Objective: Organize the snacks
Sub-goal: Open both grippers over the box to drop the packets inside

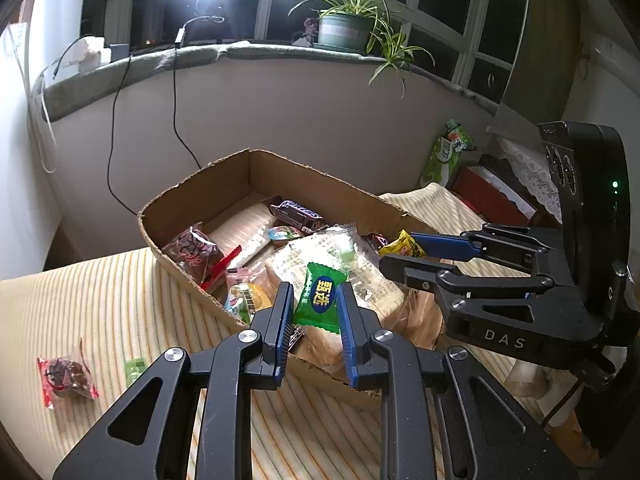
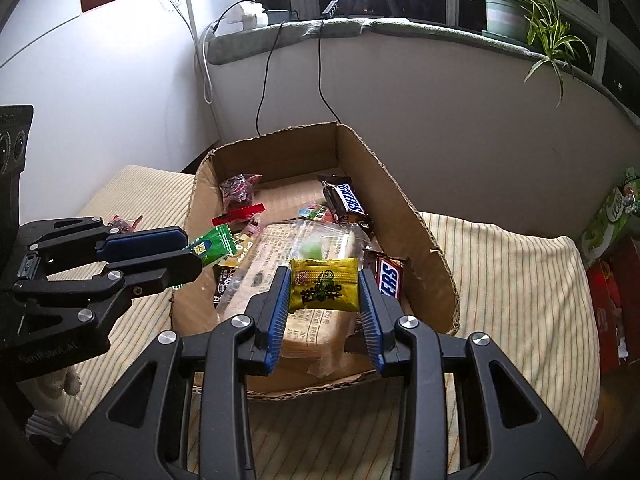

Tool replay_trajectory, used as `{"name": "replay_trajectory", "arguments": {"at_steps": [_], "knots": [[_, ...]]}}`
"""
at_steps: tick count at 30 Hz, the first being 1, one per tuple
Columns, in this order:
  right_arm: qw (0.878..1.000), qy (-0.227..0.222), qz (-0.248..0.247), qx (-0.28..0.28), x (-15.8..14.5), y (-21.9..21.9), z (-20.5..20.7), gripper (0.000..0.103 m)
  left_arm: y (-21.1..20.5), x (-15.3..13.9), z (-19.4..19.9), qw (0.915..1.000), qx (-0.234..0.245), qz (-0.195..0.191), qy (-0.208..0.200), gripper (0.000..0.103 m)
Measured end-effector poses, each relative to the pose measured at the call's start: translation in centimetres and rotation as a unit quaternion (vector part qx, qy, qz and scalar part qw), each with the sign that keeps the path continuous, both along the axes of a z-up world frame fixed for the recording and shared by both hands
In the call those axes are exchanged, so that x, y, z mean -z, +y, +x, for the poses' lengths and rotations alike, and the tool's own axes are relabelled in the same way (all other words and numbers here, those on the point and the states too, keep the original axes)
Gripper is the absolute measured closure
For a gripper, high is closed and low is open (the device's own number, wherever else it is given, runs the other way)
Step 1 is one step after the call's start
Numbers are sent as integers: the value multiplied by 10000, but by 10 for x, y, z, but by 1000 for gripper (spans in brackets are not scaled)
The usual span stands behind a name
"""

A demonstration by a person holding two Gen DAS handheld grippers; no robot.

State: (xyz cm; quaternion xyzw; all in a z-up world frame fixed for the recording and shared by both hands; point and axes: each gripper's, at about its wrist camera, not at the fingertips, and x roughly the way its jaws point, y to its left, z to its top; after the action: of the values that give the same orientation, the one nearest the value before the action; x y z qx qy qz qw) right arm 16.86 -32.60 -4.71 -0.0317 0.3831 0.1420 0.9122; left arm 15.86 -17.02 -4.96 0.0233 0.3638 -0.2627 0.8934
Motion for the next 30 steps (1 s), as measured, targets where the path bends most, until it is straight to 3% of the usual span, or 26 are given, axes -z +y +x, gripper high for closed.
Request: {"name": "replay_trajectory", "arguments": {"at_steps": [4,9,17,19,21,30], "knots": [[10000,-32,6,52,0,-2,0,51,-1,-1,1,10000,-12,30,-18,82],[9999,-77,-17,125,-1,-4,0,39,-1,-1,1,10000,-33,80,-38,65],[9998,-69,-84,192,-1,-6,0,37,2,-2,-1,9998,-107,128,-109,47],[9996,-110,-92,227,-3,-6,-1,21,3,-3,-2,9998,-121,132,-133,46],[9995,-183,-84,255,-5,-7,-2,14,4,-4,-3,9996,-142,158,-169,39],[9994,-175,55,286,-9,-7,-3,14,13,-11,-8,9988,-342,158,-302,29]]}}
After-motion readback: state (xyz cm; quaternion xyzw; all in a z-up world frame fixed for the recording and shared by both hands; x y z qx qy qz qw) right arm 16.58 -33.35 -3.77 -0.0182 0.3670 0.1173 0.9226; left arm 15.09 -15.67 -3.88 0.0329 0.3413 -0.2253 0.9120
